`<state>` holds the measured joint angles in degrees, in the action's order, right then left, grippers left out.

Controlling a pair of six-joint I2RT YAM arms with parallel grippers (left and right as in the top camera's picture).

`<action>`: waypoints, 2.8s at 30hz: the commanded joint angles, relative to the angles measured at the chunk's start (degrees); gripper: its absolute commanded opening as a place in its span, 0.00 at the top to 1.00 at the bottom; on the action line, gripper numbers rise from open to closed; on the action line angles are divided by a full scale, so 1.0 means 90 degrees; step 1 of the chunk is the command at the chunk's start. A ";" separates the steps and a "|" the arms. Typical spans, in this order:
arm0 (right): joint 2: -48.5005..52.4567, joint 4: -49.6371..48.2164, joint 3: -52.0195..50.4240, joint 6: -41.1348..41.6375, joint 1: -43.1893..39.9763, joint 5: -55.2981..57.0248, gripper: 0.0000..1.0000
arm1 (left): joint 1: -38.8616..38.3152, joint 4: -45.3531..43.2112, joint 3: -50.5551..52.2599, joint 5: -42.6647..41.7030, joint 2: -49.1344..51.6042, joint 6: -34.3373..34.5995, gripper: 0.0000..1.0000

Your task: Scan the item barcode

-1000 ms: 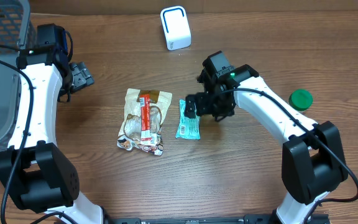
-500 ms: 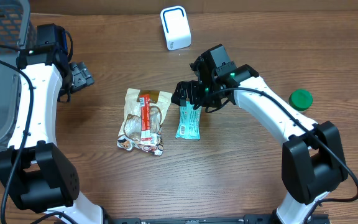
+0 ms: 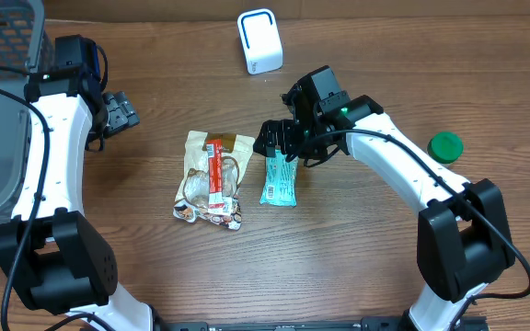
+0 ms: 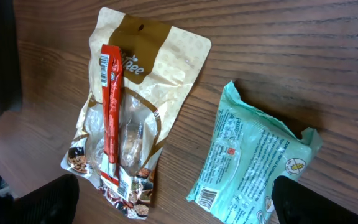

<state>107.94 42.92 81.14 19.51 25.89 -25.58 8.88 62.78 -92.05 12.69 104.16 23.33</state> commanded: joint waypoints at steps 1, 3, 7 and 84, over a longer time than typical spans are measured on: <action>-0.0134 -0.0024 0.0007 0.0024 0.0002 0.0051 0.00 | 0.0010 -0.0002 -0.0124 0.0063 -0.0134 -0.0168 0.00; -0.0134 -0.0024 0.0007 0.0024 0.0002 0.0051 0.00 | 0.0010 -0.0002 -0.0124 0.0063 -0.0134 -0.0168 0.00; -0.0134 -0.0024 0.0007 0.0024 0.0002 0.0051 0.00 | 0.0010 -0.0002 -0.0124 0.0063 -0.0134 -0.0168 0.00; -0.0146 0.0134 -0.0986 0.0610 -0.1486 0.0835 0.57 | 0.0010 -0.0002 -0.0124 0.0063 -0.0134 -0.0168 0.00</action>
<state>107.72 43.59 71.13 25.47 13.06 -17.67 8.88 62.78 -92.05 12.69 104.16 23.33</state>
